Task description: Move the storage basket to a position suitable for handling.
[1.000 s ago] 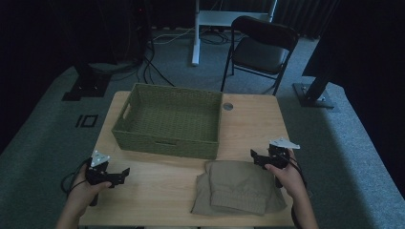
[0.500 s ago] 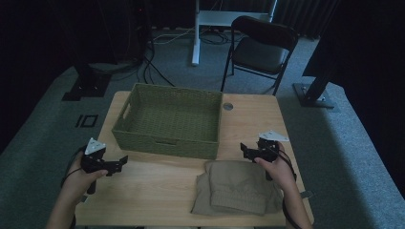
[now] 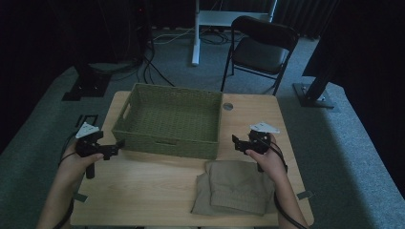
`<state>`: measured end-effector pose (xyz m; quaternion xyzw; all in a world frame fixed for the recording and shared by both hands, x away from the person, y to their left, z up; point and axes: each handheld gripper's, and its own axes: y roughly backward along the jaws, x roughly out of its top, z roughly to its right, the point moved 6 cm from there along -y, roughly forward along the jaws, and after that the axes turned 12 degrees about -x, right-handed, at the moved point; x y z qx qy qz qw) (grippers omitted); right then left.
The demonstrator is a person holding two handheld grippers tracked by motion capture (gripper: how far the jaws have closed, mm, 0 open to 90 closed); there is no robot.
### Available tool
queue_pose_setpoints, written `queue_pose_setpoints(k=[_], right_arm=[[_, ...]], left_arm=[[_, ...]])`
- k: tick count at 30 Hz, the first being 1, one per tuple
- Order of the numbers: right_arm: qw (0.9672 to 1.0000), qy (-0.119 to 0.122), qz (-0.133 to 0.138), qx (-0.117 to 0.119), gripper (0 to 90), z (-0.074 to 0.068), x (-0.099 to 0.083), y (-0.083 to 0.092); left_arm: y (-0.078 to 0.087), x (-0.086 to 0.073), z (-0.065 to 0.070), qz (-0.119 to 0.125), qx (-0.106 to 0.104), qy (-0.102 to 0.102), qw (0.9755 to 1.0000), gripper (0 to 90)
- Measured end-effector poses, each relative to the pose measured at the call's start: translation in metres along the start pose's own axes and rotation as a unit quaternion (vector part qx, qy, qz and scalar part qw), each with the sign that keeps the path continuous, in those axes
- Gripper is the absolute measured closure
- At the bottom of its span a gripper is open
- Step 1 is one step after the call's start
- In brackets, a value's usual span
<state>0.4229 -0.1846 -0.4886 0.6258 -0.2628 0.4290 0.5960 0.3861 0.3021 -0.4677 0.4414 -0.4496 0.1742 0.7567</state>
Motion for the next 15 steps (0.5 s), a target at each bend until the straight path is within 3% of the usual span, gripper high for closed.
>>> queue_pose_setpoints(k=[4,9,15], right_arm=[[1.0000,-0.001,0.007,0.001,14.1,-0.006,0.013,-0.002],[0.9999,0.000,0.017,0.001,14.1,-0.015,0.032,-0.006],[0.9997,-0.007,0.024,-0.009,14.0,-0.020,0.056,-0.017]], left_arm=[[-0.003,0.015,-0.012,-0.007,0.030,-0.014,0.9994,2.8],[-0.016,0.025,-0.015,-0.004,0.021,-0.008,0.9998,6.5],[-0.032,0.026,-0.030,-0.009,0.045,0.005,0.9990,7.5]])
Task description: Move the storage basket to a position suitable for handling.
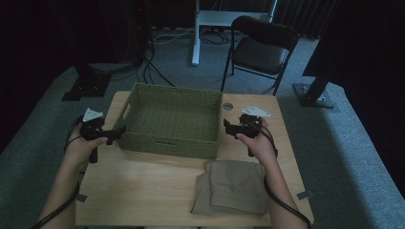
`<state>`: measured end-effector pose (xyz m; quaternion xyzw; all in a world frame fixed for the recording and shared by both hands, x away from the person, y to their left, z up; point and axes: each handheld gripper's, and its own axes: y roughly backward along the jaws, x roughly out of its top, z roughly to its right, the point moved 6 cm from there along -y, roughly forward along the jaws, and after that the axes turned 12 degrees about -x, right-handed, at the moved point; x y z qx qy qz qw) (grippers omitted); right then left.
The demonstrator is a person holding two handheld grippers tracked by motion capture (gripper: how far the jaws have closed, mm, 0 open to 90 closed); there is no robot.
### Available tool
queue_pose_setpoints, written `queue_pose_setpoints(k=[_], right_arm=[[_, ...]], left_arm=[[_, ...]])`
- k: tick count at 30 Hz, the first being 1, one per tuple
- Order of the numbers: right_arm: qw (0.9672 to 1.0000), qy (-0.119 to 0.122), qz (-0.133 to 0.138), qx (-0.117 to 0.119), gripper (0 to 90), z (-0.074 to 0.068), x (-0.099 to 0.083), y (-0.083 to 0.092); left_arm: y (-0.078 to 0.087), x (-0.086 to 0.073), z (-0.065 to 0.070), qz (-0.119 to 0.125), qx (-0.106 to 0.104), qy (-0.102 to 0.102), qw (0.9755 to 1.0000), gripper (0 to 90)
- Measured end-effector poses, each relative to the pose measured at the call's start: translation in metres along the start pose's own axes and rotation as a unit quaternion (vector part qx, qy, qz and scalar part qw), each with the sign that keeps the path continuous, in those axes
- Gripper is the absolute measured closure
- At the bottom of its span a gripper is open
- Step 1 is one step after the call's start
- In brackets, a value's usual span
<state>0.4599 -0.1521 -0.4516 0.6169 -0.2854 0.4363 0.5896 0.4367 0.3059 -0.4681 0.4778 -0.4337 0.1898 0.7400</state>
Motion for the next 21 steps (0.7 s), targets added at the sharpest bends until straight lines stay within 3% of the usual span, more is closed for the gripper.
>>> queue_pose_setpoints(k=[2,3,5,8,11,12,15,16,17,21], right_arm=[[1.0000,0.001,0.003,-0.004,15.5,-0.003,0.005,-0.006],[1.0000,0.000,0.003,-0.004,17.0,-0.005,0.007,-0.008],[0.9999,-0.011,-0.002,0.009,20.9,-0.010,0.010,-0.015],[0.9998,-0.017,-0.002,0.014,21.3,-0.015,0.013,-0.021],[0.9999,-0.014,-0.002,0.007,23.4,-0.028,0.016,-0.034],[0.9999,-0.015,-0.006,0.005,23.9,-0.030,0.016,-0.038],[0.9994,-0.032,-0.014,-0.005,33.8,-0.034,0.015,-0.050],[0.9987,-0.044,-0.021,-0.017,40.8,-0.032,0.013,-0.054],[0.9979,-0.047,-0.032,-0.031,41.5,-0.031,0.011,-0.056],[0.9960,-0.066,-0.031,-0.052,42.4,-0.031,0.008,-0.063]], left_arm=[[-0.004,0.000,-0.005,0.007,0.007,0.004,0.9999,7.7],[-0.006,0.002,-0.010,0.026,0.016,0.014,0.9995,10.6],[-0.008,0.003,-0.017,0.040,0.026,0.023,0.9986,15.4],[-0.011,0.001,-0.020,0.034,0.025,0.022,0.9989,15.9],[-0.015,-0.007,-0.019,0.016,0.001,0.038,0.9992,16.2],[-0.017,-0.010,-0.019,0.009,0.001,0.033,0.9994,16.2],[-0.019,-0.013,-0.018,0.003,-0.001,0.028,0.9996,17.6],[-0.019,-0.013,-0.018,0.003,-0.001,0.028,0.9996,18.1],[-0.020,-0.014,-0.017,0.006,-0.004,0.028,0.9996,20.4],[-0.022,-0.014,-0.016,0.006,-0.007,0.025,0.9996,22.7]])
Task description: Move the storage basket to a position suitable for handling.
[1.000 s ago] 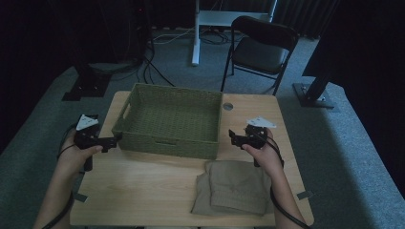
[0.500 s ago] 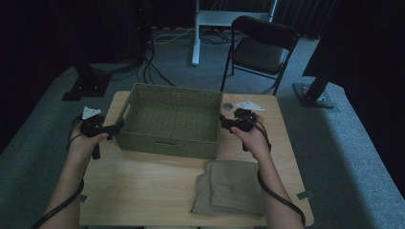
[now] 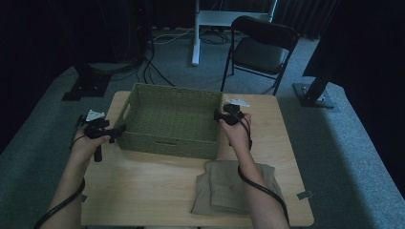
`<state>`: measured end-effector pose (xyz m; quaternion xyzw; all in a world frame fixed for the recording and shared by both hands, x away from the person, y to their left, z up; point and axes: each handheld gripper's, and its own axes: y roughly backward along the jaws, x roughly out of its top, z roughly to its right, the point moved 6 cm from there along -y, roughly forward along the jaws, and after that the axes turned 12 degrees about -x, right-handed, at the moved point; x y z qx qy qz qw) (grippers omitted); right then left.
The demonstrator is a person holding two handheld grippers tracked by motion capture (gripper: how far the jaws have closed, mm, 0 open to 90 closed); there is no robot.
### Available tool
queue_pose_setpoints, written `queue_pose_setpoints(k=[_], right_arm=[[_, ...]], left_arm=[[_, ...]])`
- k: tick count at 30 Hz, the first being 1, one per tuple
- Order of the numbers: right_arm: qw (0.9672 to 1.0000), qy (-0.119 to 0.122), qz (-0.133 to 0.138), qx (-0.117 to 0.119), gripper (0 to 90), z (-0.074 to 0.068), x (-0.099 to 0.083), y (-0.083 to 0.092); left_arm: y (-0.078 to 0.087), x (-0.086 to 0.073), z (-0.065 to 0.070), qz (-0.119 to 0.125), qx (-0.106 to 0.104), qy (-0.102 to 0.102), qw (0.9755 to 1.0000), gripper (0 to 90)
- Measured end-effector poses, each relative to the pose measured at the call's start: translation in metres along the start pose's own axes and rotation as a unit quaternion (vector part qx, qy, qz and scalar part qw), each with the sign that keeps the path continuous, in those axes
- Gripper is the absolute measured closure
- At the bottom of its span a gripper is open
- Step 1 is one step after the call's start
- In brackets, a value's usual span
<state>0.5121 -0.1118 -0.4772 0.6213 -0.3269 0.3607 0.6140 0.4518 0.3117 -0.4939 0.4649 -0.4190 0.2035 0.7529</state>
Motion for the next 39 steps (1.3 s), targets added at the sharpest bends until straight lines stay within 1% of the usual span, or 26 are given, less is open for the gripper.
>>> queue_pose_setpoints(k=[1,3,4,6,7,8,9,10,11,12,13,15,16,17,18,19,20,21,22,25,26,30,31,34,38,39], right_arm=[[0.9999,-0.009,-0.003,-0.005,42.9,-0.003,-0.003,-0.003],[0.9998,-0.013,-0.016,-0.001,42.9,-0.008,-0.007,-0.007],[0.9996,-0.012,-0.024,-0.001,43.0,-0.011,-0.010,-0.010],[0.9995,-0.004,-0.031,-0.006,42.9,-0.017,-0.015,-0.014],[0.9992,-0.003,-0.038,-0.008,43.1,-0.019,-0.018,-0.017],[0.9989,0.002,-0.044,-0.013,45.3,-0.021,-0.020,-0.019],[0.9985,0.012,-0.049,-0.020,47.8,-0.022,-0.023,-0.021],[0.9980,0.018,-0.055,-0.027,49.7,-0.023,-0.026,-0.022],[0.9974,0.023,-0.059,-0.033,52.0,-0.023,-0.028,-0.023],[0.9970,0.022,-0.063,-0.038,54.7,-0.023,-0.030,-0.024],[0.9968,0.017,-0.067,-0.039,57.5,-0.022,-0.031,-0.024],[0.9967,0.013,-0.070,-0.040,58.3,-0.022,-0.032,-0.023],[0.9963,0.007,-0.076,-0.040,64.2,-0.022,-0.033,-0.023],[0.9961,0.012,-0.075,-0.045,65.8,-0.023,-0.034,-0.023],[0.9960,0.016,-0.073,-0.050,69.4,-0.023,-0.034,-0.022],[0.9956,0.021,-0.074,-0.053,70.3,-0.024,-0.034,-0.021],[0.9952,0.027,-0.074,-0.058,71.3,-0.023,-0.034,-0.021],[0.9952,0.027,-0.074,-0.058,71.3,-0.023,-0.034,-0.021],[0.9950,0.028,-0.075,-0.059,72.6,-0.022,-0.034,-0.021],[0.9946,0.033,-0.076,-0.064,75.1,-0.019,-0.034,-0.021],[0.9945,0.034,-0.076,-0.064,75.9,-0.019,-0.034,-0.021],[0.9940,0.038,-0.075,-0.070,78.5,-0.017,-0.034,-0.022],[0.9938,0.040,-0.076,-0.071,79.4,-0.016,-0.034,-0.022],[0.9939,0.041,-0.075,-0.069,80.0,-0.015,-0.034,-0.022],[0.9940,0.047,-0.075,-0.065,80.1,-0.014,-0.033,-0.023],[0.9940,0.047,-0.076,-0.063,80.1,-0.014,-0.033,-0.023]], left_arm=[[-0.001,0.001,-0.001,0.001,0.005,-0.005,1.0000,23.9],[-0.002,0.001,-0.002,0.002,0.009,-0.003,1.0000,33.1],[-0.003,0.000,-0.003,0.002,0.014,0.006,0.9999,33.8],[-0.005,0.000,-0.003,0.004,0.015,0.011,0.9998,38.7],[-0.005,0.000,-0.003,0.004,0.015,0.011,0.9998,39.3],[-0.007,-0.001,-0.003,0.005,0.023,0.005,0.9997,42.1],[-0.007,-0.001,-0.003,0.005,0.023,0.005,0.9997,46.9],[-0.008,-0.001,-0.003,0.003,0.027,0.010,0.9996,47.9],[-0.009,-0.002,-0.002,-0.002,0.027,0.003,0.9996,51.2],[-0.009,-0.002,-0.002,0.000,0.027,0.001,0.9996,56.6],[-0.009,-0.002,-0.002,0.001,0.030,0.001,0.9995,58.8],[-0.010,-0.002,-0.001,0.004,0.031,-0.002,0.9995,65.1],[-0.010,-0.002,0.002,0.008,0.036,-0.004,0.9993,67.4],[-0.010,-0.002,0.002,0.008,0.036,-0.004,0.9993,70.7],[-0.009,-0.003,0.004,0.012,0.048,-0.003,0.9988,71.4],[-0.009,-0.003,0.004,0.012,0.048,-0.003,0.9988,75.2],[-0.006,-0.005,0.003,0.008,0.063,0.004,0.9980,82.0],[-0.006,-0.005,0.003,0.008,0.063,0.004,0.9980,83.2],[-0.005,-0.008,0.006,0.009,0.054,0.021,0.9983,83.7],[-0.003,-0.009,0.010,0.007,0.054,0.023,0.9983,83.8],[-0.002,-0.011,0.013,0.002,0.061,0.022,0.9979,83.8],[0.000,-0.013,0.017,-0.007,0.069,0.018,0.9975,83.7],[0.003,-0.015,0.022,-0.012,0.077,0.014,0.9969,83.6],[0.005,-0.018,0.026,-0.011,0.082,0.016,0.9965,83.6],[0.008,-0.020,0.029,-0.013,0.079,0.022,0.9965,83.4],[0.009,-0.020,0.030,-0.017,0.077,0.021,0.9967,83.2]])
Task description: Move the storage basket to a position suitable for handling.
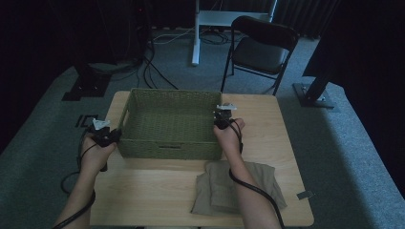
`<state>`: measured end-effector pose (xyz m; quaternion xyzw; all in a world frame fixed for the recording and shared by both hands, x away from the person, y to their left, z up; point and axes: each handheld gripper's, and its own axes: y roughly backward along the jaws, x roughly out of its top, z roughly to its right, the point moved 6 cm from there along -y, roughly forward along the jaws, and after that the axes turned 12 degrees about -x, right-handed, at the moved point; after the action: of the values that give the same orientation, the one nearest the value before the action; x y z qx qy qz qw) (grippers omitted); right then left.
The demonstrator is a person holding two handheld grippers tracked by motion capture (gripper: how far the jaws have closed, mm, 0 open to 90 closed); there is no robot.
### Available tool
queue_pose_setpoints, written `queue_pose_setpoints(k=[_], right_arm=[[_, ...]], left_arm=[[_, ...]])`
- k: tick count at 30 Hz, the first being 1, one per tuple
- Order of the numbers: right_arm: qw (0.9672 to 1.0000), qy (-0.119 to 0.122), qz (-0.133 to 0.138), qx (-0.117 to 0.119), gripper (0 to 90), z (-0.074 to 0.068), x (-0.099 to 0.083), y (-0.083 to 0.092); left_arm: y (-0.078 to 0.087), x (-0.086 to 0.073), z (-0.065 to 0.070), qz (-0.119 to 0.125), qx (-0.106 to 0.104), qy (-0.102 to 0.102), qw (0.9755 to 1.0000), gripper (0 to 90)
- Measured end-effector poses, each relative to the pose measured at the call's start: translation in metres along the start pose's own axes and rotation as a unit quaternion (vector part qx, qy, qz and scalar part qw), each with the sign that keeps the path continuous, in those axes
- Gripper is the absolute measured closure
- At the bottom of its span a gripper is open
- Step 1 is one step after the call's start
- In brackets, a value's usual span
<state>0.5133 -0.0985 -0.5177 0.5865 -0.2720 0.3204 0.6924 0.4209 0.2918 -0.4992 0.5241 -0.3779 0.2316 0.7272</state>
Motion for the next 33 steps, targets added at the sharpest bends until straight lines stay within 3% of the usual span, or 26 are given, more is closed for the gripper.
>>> queue_pose_setpoints(k=[3,4,5,6,7,8,10,11,18,20,24,26,28,29,30,33], right_arm=[[1.0000,0.001,-0.003,0.003,80.0,0.000,0.000,0.000],[1.0000,0.000,-0.004,0.004,79.8,0.000,0.000,0.000],[1.0000,0.000,-0.004,0.005,79.4,0.000,0.000,0.000],[1.0000,0.001,-0.005,0.006,78.0,0.001,0.000,0.000],[0.9999,-0.005,-0.008,0.013,72.8,0.001,0.001,0.000],[0.9996,-0.013,-0.010,0.021,71.8,0.000,0.001,0.001],[0.9998,-0.008,-0.007,0.018,71.4,0.001,0.002,0.000],[0.9998,-0.007,-0.009,0.019,71.4,0.002,0.002,0.000],[0.9996,-0.004,-0.014,0.025,68.0,0.000,0.003,-0.004],[0.9995,-0.008,-0.015,0.025,68.0,0.001,0.004,-0.004],[0.9995,-0.008,-0.017,0.025,66.2,0.002,0.006,-0.005],[0.9997,-0.006,-0.012,0.023,67.3,0.002,0.008,-0.003],[0.9996,-0.008,-0.017,0.023,71.0,0.003,0.009,-0.003],[0.9996,-0.008,-0.017,0.023,71.0,0.003,0.009,-0.003],[0.9995,-0.009,-0.023,0.019,76.7,0.002,0.009,-0.003],[0.9997,-0.006,-0.023,0.009,78.4,0.001,0.009,-0.002]], left_arm=[[-0.001,0.002,-0.001,-0.003,-0.014,0.004,0.9999,79.9],[-0.002,0.004,-0.001,0.001,-0.027,0.008,0.9996,68.7],[-0.004,0.005,-0.002,-0.010,-0.028,-0.002,0.9996,60.7],[-0.006,0.006,-0.004,-0.011,-0.026,-0.011,0.9995,57.3],[-0.008,0.009,-0.005,-0.005,-0.025,-0.012,0.9996,48.3],[-0.009,0.011,-0.006,-0.006,-0.029,0.000,0.9996,47.0],[-0.013,0.019,-0.006,0.005,-0.040,0.018,0.9990,40.8],[-0.015,0.022,-0.007,0.002,-0.044,0.018,0.9988,40.2],[-0.038,0.040,-0.008,-0.013,-0.047,0.008,0.9988,40.1],[-0.046,0.041,-0.013,-0.016,-0.035,-0.006,0.9992,40.2],[-0.054,0.041,-0.020,-0.015,-0.024,-0.005,0.9996,44.0],[-0.057,0.041,-0.022,-0.014,-0.021,-0.004,0.9997,50.8],[-0.061,0.038,-0.026,-0.026,-0.007,-0.023,0.9994,64.0],[-0.061,0.038,-0.026,-0.026,-0.007,-0.023,0.9994,64.7],[-0.063,0.037,-0.027,-0.026,-0.026,0.005,0.9993,71.2],[-0.064,0.037,-0.025,-0.029,-0.026,0.000,0.9992,79.0]])
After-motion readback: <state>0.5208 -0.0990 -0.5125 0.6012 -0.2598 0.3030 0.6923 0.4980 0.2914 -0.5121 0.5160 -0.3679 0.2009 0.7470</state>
